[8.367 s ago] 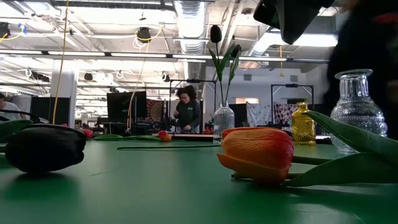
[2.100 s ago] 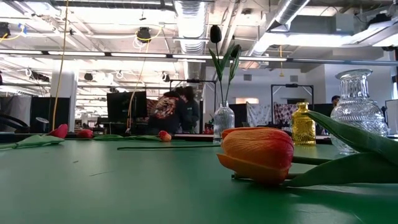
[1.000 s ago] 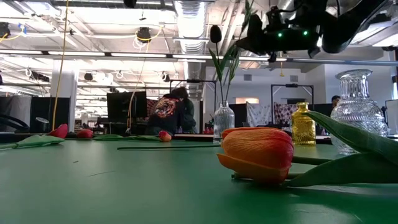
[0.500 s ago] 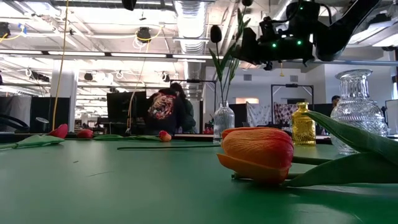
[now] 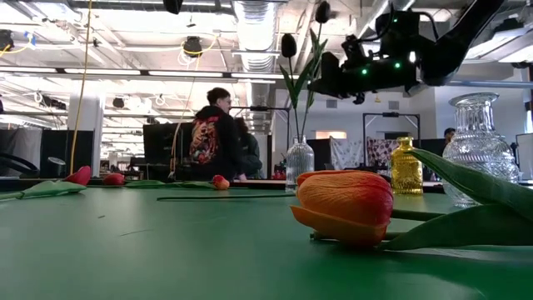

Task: Sort flowers into vase by color
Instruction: Put the black flower into the top transparent vase

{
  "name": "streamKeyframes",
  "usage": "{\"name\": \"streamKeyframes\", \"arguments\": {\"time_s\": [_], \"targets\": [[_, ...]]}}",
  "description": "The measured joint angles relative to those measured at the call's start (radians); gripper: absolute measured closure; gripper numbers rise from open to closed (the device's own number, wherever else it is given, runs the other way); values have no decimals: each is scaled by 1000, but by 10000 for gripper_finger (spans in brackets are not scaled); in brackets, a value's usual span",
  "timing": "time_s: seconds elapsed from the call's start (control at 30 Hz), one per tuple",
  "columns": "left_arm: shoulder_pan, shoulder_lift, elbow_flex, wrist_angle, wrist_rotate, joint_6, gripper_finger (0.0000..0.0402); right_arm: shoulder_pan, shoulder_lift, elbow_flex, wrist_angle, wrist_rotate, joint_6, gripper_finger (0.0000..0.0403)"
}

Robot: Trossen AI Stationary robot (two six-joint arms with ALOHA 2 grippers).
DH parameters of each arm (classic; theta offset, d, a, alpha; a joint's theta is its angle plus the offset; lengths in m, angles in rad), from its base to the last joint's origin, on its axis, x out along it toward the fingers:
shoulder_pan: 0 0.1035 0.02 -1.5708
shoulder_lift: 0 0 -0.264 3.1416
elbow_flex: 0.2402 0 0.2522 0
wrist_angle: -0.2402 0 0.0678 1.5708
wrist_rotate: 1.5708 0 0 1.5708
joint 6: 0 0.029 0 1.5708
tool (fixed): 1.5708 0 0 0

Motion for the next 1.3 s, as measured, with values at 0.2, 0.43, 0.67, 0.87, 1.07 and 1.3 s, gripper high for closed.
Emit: {"name": "streamKeyframes", "arguments": {"time_s": [0.2, 0.43, 0.67, 0.87, 1.07, 1.3], "targets": [[0, 0, 0, -5, 0, 0, 232, 9, 69, 0, 26, 3, 11, 386], [0, 0, 0, -10, 0, -2, 232, 12, 94, 0, 10, 3, 66, 369], [0, 0, 0, -10, 0, -2, 233, 12, 71, 0, -20, 3, 8, 323], [0, 0, 0, -12, 3, 5, 233, 12, 24, 0, -82, 3, -39, 275], [0, 0, 1, -34, 3, 23, 233, 13, -63, 0, -267, 2, -77, 215], [0, 0, 1, -43, 2, 78, 233, 15, -216, 31, -600, -24, -72, 175]]}}
